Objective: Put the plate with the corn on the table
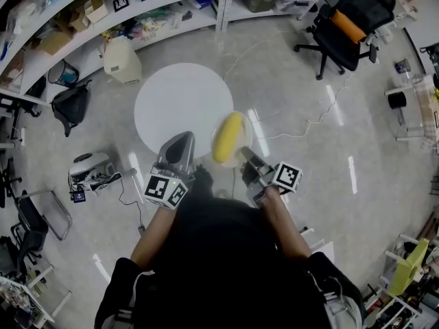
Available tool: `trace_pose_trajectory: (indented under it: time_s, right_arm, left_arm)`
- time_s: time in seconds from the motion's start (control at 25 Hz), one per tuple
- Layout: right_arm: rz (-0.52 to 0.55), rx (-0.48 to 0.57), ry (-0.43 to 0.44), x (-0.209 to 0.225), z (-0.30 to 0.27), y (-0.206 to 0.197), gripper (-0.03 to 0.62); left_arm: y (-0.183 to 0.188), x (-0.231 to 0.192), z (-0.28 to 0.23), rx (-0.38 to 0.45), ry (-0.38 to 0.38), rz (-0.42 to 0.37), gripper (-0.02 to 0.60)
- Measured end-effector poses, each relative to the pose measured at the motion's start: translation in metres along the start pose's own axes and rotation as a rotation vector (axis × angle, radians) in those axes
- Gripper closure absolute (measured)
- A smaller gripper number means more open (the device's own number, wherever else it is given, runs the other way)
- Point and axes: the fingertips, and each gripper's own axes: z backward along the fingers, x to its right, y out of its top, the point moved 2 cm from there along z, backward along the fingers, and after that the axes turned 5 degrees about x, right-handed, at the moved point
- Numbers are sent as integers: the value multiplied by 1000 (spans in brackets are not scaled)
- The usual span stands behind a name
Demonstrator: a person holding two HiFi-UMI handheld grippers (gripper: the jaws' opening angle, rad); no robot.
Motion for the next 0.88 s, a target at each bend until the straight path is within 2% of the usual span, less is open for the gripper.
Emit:
trace_pose_trajectory:
  time_s: [0.48,0.88]
  right_arm:
    - [-17,30,33,-11,-55,27,551]
    - [5,-6,78,-24,-90,44,551]
  left_arm:
    - [9,-58,-41,-28,-29,38,577]
    - [13,-87,-54,-30,-9,29,577]
